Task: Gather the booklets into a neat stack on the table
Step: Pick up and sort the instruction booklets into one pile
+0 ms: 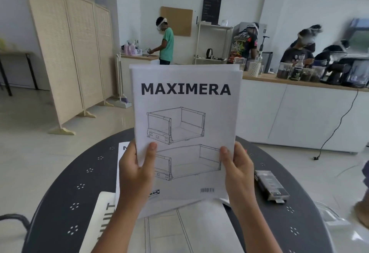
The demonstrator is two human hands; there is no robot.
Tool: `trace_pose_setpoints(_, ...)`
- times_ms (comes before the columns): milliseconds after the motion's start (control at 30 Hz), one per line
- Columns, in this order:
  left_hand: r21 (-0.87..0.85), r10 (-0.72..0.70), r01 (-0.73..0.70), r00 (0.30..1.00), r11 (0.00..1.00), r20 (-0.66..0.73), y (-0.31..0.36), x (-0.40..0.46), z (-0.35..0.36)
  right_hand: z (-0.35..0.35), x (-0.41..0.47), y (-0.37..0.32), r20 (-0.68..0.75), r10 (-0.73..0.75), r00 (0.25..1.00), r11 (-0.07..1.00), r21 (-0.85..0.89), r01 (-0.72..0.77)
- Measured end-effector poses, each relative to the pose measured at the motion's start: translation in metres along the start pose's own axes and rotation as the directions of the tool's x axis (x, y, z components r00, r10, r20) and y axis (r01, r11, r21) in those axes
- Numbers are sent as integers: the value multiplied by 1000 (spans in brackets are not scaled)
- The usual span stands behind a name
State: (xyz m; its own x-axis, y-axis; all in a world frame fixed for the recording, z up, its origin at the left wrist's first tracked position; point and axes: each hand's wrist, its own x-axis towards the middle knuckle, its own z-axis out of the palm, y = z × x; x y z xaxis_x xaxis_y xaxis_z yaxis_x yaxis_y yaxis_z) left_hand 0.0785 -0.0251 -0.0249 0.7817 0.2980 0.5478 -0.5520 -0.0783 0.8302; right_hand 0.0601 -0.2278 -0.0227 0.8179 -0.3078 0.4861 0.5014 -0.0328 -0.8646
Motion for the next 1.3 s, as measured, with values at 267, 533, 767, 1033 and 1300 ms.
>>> trace_pose_setpoints(267,73,46,-45,999,996,-13,4,-3,4,2,-3,7,-16,68,998,997,34,-67)
trace_pose_setpoints(533,21,-32,31,999,999,10,-3,-3,7,0,-1,9,-44,56,997,998,7,-56)
trace_pose_setpoints(767,19,-62,61,998,998,28,-6,-2,10,2,-1,15,-17,89,996,996,-18,-89)
trace_pose_setpoints(1033,110,-73,63,993,992,89,-7,-2,8,-2,4,15,-8,99,995,979,-181,-99)
trace_pose_setpoints(1300,376,-143,57,968,925,206,-20,1,2,-15,7,9,32,284,958,860,-451,-240)
